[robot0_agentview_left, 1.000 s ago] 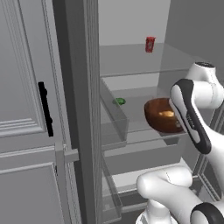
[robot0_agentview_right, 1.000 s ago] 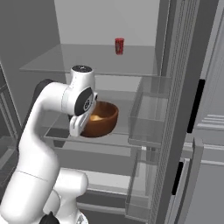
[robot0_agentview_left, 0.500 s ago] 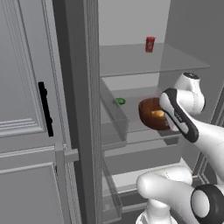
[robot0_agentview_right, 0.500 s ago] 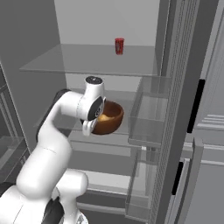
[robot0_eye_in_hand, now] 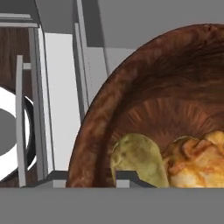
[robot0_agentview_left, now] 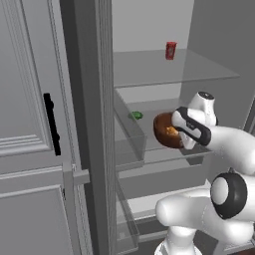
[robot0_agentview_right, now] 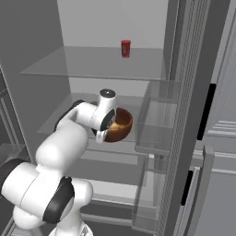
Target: Pick the chicken drumstick and potato from their plates and place them in the bowl. Then put the bowl in the fridge.
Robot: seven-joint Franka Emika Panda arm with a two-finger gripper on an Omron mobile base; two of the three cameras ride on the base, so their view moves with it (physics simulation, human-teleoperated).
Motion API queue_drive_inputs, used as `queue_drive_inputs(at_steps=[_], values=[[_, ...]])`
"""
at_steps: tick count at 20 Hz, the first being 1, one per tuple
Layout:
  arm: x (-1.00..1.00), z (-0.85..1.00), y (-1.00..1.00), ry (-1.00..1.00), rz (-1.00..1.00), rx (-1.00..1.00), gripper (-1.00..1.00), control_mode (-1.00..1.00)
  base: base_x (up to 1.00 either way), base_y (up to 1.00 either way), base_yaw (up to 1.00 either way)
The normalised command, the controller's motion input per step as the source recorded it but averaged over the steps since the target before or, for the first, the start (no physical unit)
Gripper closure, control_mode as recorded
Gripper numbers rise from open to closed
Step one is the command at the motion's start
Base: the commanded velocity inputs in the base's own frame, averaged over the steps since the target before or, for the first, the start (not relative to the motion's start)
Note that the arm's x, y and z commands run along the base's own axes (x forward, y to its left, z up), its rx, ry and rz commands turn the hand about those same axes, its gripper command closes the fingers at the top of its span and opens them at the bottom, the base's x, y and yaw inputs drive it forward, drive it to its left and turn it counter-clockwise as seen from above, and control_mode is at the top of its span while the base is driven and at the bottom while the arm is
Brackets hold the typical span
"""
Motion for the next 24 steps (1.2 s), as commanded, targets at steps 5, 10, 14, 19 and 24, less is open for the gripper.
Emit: queue_drive_inputs(at_steps=[5, 10, 14, 19, 24], values=[[0.58, -0.01, -0.01, -0.01, 0.0, 0.0, 1.0, -1.0, 0.0, 0.0, 0.0], [0.28, -0.19, 0.0, -0.03, 0.0, 0.0, 1.0, -1.0, 0.0, 0.0, 0.0], [0.0, -0.11, 0.0, 0.0, 0.0, 0.0, -1.0, -1.0, 0.0, 0.0, 0.0], [-0.06, 0.0, 0.0, -0.12, -0.03, 0.0, -1.0, -1.0, 0.0, 0.0, 0.0], [-0.05, 0.01, 0.0, -0.2, -0.12, 0.04, -1.0, -1.0, 0.0, 0.0, 0.0]])
